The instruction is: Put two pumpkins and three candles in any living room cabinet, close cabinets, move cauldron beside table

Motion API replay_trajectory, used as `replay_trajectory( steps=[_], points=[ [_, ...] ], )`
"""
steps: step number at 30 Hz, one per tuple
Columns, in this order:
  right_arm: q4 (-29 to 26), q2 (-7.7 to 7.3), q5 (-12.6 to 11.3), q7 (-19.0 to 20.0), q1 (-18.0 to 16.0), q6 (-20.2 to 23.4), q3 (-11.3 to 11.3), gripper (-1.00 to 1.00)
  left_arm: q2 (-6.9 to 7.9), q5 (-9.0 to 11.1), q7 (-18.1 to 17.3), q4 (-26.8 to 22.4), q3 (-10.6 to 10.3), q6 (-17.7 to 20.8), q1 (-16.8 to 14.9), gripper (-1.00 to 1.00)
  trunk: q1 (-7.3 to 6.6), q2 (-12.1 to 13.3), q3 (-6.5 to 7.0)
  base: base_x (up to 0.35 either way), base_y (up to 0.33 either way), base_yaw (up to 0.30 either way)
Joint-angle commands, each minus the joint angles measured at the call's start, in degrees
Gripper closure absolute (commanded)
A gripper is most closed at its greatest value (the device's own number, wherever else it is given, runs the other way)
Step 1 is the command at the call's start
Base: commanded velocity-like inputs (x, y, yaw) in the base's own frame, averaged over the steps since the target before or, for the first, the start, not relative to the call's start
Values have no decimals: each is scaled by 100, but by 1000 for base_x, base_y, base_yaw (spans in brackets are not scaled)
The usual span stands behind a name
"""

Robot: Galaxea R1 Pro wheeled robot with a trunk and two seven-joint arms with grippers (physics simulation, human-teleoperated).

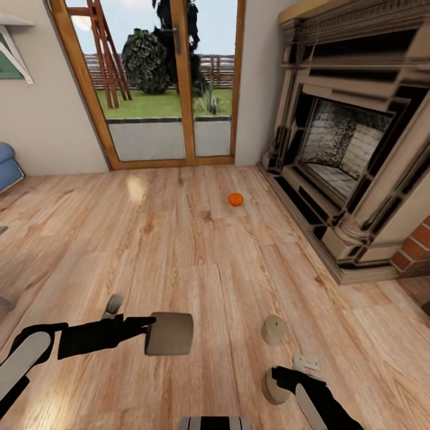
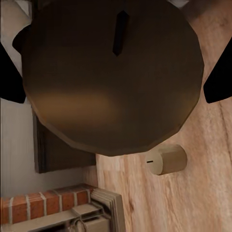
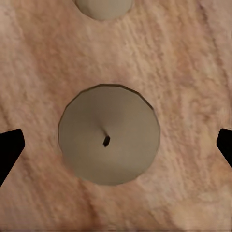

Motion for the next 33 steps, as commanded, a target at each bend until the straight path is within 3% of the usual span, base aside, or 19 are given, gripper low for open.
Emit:
replay_trajectory(
  steps=[1,9,14,33],
  points=[
    [4,-8,-60,-54,-13,38,35,-100,4,-45,-104,7,0,4,-5,100,1,-4,-27,0,0,0],
    [407,-7,-64,-17,-227,119,48,-100,-9,-44,-211,1,-8,4,-3,100,22,-14,-205,0,0,0],
    [466,-8,-60,335,-250,213,48,-100,-13,-44,-213,1,-10,3,-4,100,35,-21,-315,0,0,0],
    [491,-8,-49,397,-254,241,48,-100,-30,-79,-206,9,-11,3,-4,100,35,-21,-315,48,-4,0]
  ],
)
